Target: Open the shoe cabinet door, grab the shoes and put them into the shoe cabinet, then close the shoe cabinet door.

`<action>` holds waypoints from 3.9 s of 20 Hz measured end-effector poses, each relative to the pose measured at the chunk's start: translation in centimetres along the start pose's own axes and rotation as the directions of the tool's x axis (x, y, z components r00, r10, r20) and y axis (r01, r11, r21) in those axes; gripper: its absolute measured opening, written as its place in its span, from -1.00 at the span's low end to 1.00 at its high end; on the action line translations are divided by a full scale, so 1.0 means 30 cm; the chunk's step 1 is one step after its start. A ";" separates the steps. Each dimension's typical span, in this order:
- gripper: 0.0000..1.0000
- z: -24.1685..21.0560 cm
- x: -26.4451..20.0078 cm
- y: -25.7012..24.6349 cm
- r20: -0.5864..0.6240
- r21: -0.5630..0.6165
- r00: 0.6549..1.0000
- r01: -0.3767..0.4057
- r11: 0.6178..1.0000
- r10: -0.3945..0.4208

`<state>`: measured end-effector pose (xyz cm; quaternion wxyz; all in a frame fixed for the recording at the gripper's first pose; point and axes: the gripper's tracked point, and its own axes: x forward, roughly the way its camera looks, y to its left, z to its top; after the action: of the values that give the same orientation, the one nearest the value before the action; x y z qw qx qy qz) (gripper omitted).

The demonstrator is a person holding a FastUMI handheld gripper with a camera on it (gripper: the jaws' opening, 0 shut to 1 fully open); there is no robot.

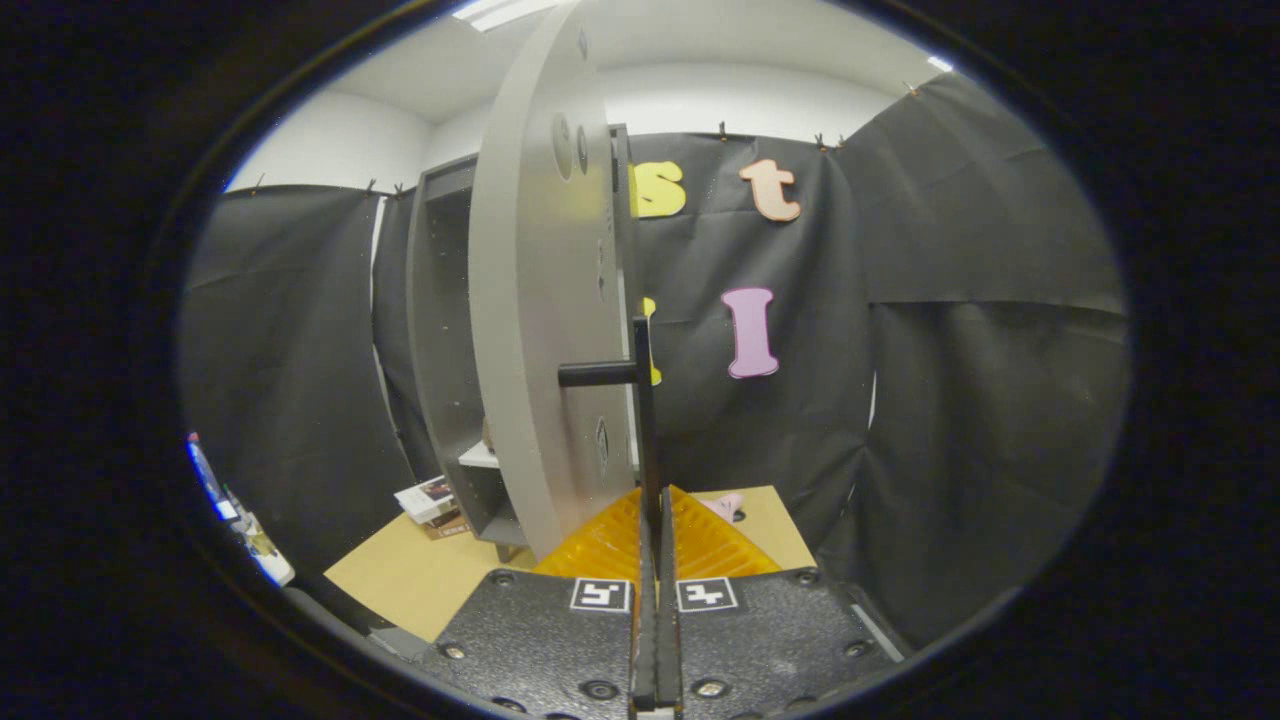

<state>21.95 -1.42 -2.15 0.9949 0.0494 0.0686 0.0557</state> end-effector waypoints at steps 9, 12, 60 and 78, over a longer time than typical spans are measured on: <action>-0.14 -0.066 -0.139 -0.100 0.000 -0.063 1.000 -0.019 0.998 0.019; 0.42 -0.056 -0.225 -0.089 0.035 -0.077 0.999 0.019 0.997 -0.017; -0.80 -1.496 0.755 0.583 -0.625 -0.023 0.779 0.039 0.999 -0.045; -0.86 -0.938 0.677 0.655 -0.410 -0.033 0.911 -0.060 0.998 0.041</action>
<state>35.90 22.95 -30.46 0.9576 0.0163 0.2724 0.0920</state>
